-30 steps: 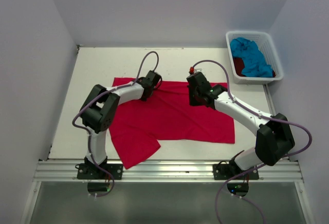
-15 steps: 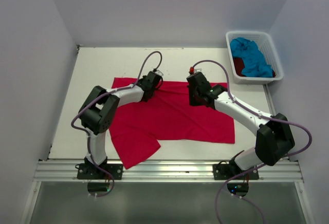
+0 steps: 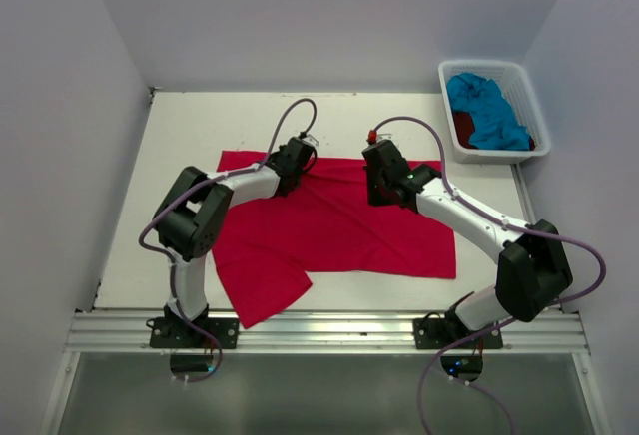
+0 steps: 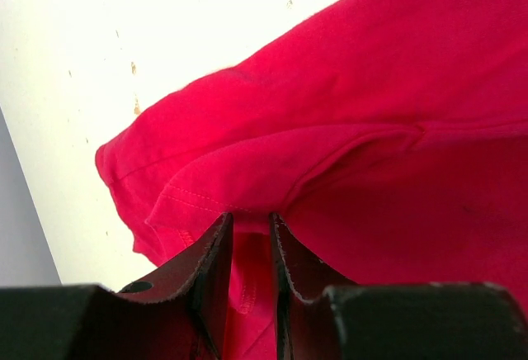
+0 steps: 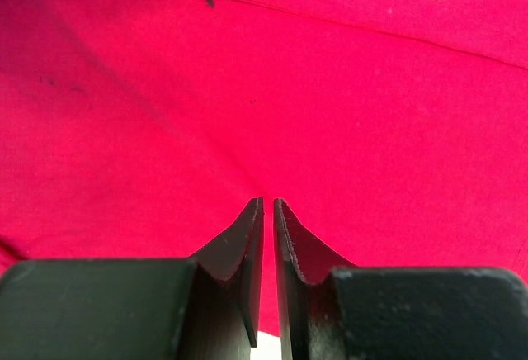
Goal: Fold and stack the t-shirts
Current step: Fold the flattened tshirt in 1/3 of the way
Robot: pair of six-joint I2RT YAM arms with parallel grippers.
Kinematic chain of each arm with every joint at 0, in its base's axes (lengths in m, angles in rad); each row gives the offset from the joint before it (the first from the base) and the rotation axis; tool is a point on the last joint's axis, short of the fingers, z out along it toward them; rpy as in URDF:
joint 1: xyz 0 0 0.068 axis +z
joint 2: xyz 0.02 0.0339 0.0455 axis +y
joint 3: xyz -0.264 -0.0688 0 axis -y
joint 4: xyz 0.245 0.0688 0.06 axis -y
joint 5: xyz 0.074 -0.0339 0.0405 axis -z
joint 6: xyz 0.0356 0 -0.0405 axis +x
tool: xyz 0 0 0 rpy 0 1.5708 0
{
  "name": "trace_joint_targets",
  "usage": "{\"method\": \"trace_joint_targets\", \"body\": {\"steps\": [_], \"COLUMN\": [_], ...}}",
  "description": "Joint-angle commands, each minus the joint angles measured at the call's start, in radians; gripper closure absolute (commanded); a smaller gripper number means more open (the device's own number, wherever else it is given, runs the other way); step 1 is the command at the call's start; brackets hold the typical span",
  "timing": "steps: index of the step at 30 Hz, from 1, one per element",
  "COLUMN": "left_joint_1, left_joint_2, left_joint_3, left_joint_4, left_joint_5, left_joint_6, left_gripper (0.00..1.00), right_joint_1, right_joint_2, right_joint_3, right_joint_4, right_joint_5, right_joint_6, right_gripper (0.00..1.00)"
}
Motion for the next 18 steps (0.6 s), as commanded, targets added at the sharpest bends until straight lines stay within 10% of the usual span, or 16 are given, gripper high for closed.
{"method": "trace_joint_targets", "body": {"steps": [1, 18], "left_joint_1": [-0.007, -0.006], "left_joint_2": [-0.013, 0.054], "left_joint_3": [0.016, 0.014], "left_joint_4": [0.034, 0.03], "left_joint_5": [0.021, 0.029], "left_joint_6": [-0.013, -0.03], "left_gripper": [0.73, 0.73], "right_joint_1": [0.0, 0.0], "right_joint_2": [-0.025, -0.031], "right_joint_3": [0.013, 0.003], "right_joint_4": [0.003, 0.002], "right_joint_5": [0.01, 0.025], "right_joint_6": [-0.011, -0.01], "right_gripper": [0.86, 0.86]}}
